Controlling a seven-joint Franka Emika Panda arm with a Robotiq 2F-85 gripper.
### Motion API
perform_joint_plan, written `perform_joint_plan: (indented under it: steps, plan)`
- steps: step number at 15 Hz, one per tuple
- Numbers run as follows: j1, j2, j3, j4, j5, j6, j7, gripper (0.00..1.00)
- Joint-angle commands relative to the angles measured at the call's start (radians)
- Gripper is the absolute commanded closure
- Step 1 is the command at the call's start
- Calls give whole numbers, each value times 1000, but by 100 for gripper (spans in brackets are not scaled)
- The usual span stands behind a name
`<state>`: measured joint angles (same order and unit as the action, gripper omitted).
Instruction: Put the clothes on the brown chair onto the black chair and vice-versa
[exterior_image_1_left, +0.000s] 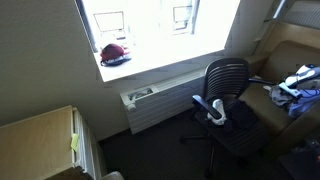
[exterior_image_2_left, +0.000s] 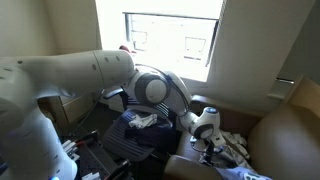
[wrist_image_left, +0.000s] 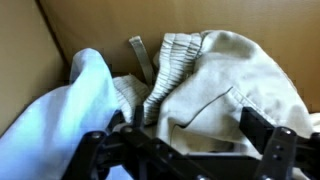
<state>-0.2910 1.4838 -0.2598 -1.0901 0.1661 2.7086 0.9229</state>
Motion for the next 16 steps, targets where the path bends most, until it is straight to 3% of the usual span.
perform_joint_plan:
  steps: [1,10,13,16]
  plan:
    - [-8,0,6,2,7,-1,-25,34]
    - [-8,-1,3,8,6,-1,-33,97]
    - [-11,-29,17,6,1,6,-34,100]
    - [-19,-129,75,-20,15,119,-87,100]
